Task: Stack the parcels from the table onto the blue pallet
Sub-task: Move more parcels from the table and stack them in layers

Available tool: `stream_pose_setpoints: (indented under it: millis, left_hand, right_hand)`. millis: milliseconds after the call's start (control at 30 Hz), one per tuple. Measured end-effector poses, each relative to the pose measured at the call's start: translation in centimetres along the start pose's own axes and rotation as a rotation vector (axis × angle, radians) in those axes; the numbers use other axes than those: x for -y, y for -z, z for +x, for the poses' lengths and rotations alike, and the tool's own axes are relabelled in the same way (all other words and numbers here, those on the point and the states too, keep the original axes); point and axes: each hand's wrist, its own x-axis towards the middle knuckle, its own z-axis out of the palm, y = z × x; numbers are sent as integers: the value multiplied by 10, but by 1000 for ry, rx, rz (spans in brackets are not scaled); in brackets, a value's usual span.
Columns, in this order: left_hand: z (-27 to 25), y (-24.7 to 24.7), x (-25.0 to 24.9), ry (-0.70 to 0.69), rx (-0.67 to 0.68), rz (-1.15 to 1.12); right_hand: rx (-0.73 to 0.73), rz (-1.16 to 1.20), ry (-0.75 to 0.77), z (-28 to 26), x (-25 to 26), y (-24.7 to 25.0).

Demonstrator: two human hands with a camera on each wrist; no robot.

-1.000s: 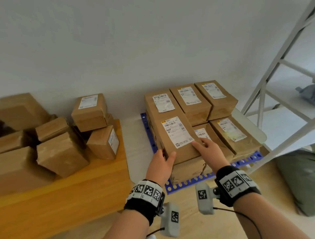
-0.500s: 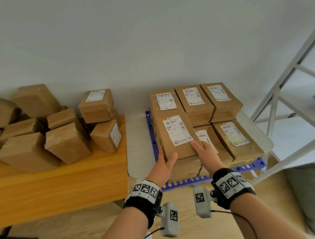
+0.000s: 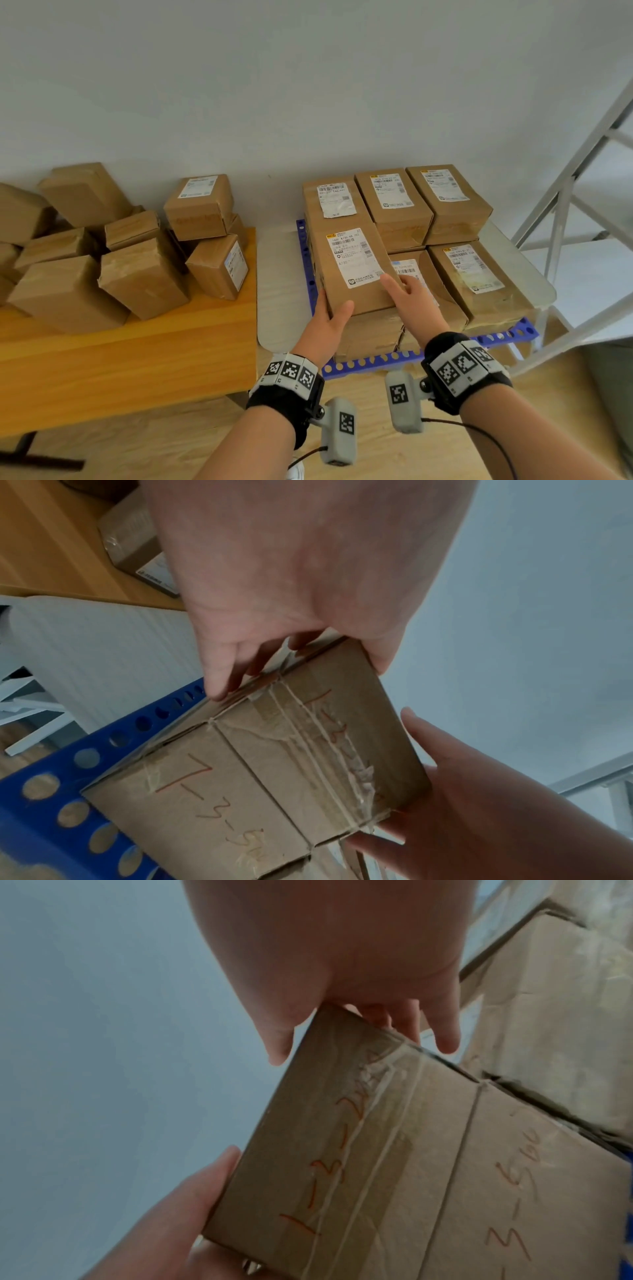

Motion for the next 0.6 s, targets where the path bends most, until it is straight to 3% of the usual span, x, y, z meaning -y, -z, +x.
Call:
stream_pose_setpoints:
  millis: [233,433,600]
  left_hand:
    - [-12,33,-14,40,-140,68]
    - [-34,98,-17,-32,-335,47]
    - [-74,172,1,-32,-513,-9]
  right_hand:
    - [-181,-29,229,-16,53,-2]
    - [-91,1,342,-34,93,-47]
    - [31,3,387,-53,123,-116]
